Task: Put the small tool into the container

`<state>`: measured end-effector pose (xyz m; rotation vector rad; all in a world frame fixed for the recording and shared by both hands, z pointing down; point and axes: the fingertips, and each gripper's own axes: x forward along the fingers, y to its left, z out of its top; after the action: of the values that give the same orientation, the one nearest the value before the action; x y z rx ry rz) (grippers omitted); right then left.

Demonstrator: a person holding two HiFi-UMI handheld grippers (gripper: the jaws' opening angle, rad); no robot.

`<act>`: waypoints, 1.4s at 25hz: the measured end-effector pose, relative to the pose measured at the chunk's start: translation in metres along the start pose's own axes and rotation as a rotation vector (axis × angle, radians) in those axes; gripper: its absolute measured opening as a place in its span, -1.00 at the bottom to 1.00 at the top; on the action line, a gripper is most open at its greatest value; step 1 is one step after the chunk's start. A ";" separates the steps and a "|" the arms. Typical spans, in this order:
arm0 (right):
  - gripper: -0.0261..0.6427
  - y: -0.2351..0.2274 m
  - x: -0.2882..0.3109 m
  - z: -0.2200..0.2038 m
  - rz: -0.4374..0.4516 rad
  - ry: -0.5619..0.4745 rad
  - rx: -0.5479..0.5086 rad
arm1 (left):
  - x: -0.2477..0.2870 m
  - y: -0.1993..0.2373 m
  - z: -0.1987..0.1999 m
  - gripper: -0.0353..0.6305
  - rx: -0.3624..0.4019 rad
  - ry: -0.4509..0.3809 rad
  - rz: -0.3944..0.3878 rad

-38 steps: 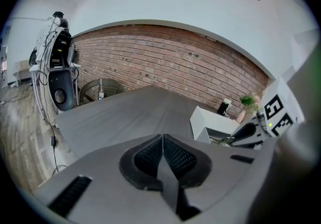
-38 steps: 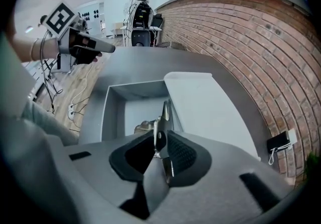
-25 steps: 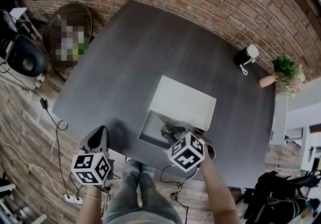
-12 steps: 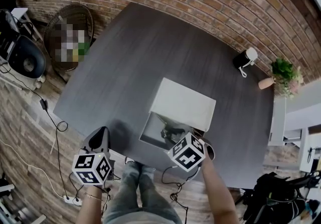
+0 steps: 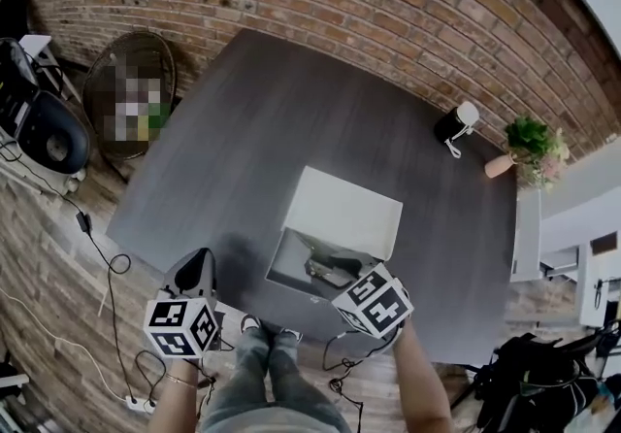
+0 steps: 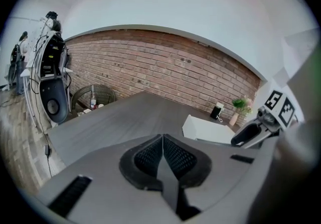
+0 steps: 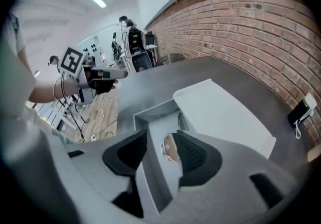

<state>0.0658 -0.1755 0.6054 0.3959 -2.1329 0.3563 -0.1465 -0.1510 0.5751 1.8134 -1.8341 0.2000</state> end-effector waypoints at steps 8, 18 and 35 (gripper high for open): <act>-0.52 -0.023 -0.092 0.044 -0.134 -0.378 0.230 | 0.001 -0.041 0.056 -0.87 0.058 -0.088 -0.102; -0.91 -0.073 -0.210 0.025 -0.529 -0.689 0.456 | 0.006 -0.115 0.139 -0.87 0.171 -0.224 -0.252; -0.91 -0.096 -0.307 -0.059 -1.075 -0.841 0.613 | 0.010 -0.169 0.170 -0.87 0.200 -0.325 -0.283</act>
<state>0.3126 -0.1946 0.3925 2.2284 -2.1249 0.1956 -0.0305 -0.2532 0.3915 2.3345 -1.7884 -0.0204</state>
